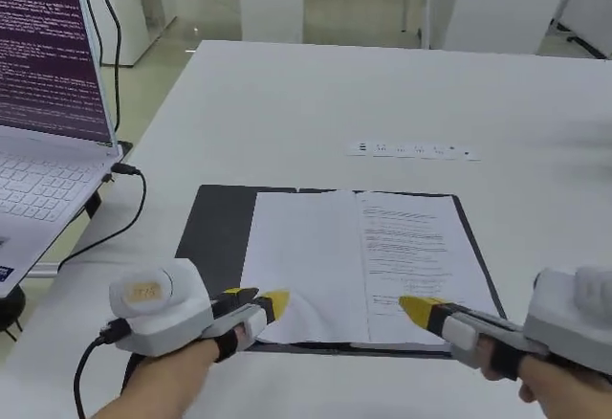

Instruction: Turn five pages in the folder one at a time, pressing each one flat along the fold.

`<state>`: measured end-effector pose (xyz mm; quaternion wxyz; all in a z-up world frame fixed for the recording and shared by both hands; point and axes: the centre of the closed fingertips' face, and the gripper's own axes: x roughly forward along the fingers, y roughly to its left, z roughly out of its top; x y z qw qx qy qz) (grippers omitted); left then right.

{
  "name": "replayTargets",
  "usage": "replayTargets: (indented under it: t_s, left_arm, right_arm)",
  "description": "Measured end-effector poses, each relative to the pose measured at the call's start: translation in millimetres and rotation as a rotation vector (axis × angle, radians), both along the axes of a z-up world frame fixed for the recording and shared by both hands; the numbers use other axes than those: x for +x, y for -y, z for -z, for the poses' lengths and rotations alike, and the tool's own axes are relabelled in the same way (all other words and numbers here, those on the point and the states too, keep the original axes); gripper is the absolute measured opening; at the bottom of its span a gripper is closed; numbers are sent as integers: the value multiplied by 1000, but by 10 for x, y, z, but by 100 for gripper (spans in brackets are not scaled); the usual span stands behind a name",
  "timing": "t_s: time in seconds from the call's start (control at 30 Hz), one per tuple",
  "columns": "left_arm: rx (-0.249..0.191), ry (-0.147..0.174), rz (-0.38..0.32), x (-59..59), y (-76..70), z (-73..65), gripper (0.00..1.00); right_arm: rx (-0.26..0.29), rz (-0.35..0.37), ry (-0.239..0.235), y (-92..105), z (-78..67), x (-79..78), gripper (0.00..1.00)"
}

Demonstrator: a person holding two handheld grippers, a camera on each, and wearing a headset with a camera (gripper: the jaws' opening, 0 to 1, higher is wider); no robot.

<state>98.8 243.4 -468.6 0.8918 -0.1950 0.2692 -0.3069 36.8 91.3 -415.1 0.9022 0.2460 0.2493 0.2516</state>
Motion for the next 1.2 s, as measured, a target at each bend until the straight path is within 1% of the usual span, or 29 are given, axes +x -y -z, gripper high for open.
replayTargets:
  t_s: [0.07,0.1,0.13,0.17,0.2,0.23,0.33,0.37,0.4,0.43,0.5,0.53,0.57,0.63,0.67,0.7,0.73,0.77,0.8,0.87,0.9,0.97,1.0,1.1,1.17,1.2]
  left_arm:
    - [-15,-2,-10,-65,-21,-116,31]
    - [-22,4,-14,-83,-25,-162,32]
    - [-26,5,-16,-107,-31,-205,33]
    - [-38,5,-23,-140,-38,-272,34]
    - [-50,16,-30,-157,-43,-330,36]
    - [-52,25,-39,-179,-59,-393,37]
    - [-64,22,-65,-226,-93,-508,46]
    - [-61,20,-69,-236,-100,-529,49]
    - [-57,20,-76,-247,-111,-550,51]
    - [-46,25,-86,-259,-131,-577,54]
    - [-15,25,-89,-285,-148,-590,63]
    - [-1,24,-89,-301,-159,-591,65]
    - [9,29,-93,-318,-170,-602,67]
    - [48,35,-88,-353,-191,-593,73]
    - [68,34,-85,-383,-196,-585,75]
    - [86,38,-81,-402,-203,-580,78]
    - [113,46,-66,-436,-201,-572,79]
    - [134,51,-56,-453,-207,-560,79]
    - [161,54,-50,-479,-218,-546,80]
    - [189,60,-39,-514,-227,-539,83]
    - [206,73,-42,-523,-245,-546,84]
    - [240,81,-32,-548,-270,-543,87]
    - [239,82,-35,-553,-277,-552,88]
    - [263,103,-34,-569,-320,-562,90]
    - [277,106,-32,-579,-347,-541,93]
    - [287,105,-36,-587,-369,-528,95]
  right_arm:
    - [9,30,14,105,-95,11,0]
    - [12,46,20,150,-132,16,0]
    - [15,80,33,218,-184,26,1]
    - [14,92,36,252,-207,23,3]
    - [12,101,38,284,-229,16,6]
    - [12,117,41,330,-261,7,10]
    - [3,150,40,430,-300,-10,24]
    - [-9,178,41,501,-312,-13,28]
    - [-17,188,49,537,-325,-17,32]
    - [-36,206,58,602,-334,-22,35]
    - [-79,232,62,705,-329,-42,42]
    - [-112,234,68,743,-319,-56,45]
    - [-154,252,73,810,-308,-75,48]
    - [-185,259,92,862,-311,-107,57]
    - [-204,261,92,892,-291,-117,60]
    - [-217,267,89,918,-276,-129,64]
    - [-228,262,92,927,-267,-154,66]
    - [-236,256,89,932,-254,-171,67]
    - [-256,257,87,966,-228,-185,68]
    - [-276,255,86,992,-202,-209,72]
    - [-285,256,88,1005,-197,-220,74]
    - [-297,258,91,1025,-191,-236,79]
    - [-306,252,88,1033,-179,-244,80]
    - [-344,247,101,1066,-159,-273,83]
    - [-359,248,109,1090,-160,-287,89]
    - [-367,249,113,1102,-160,-295,90]
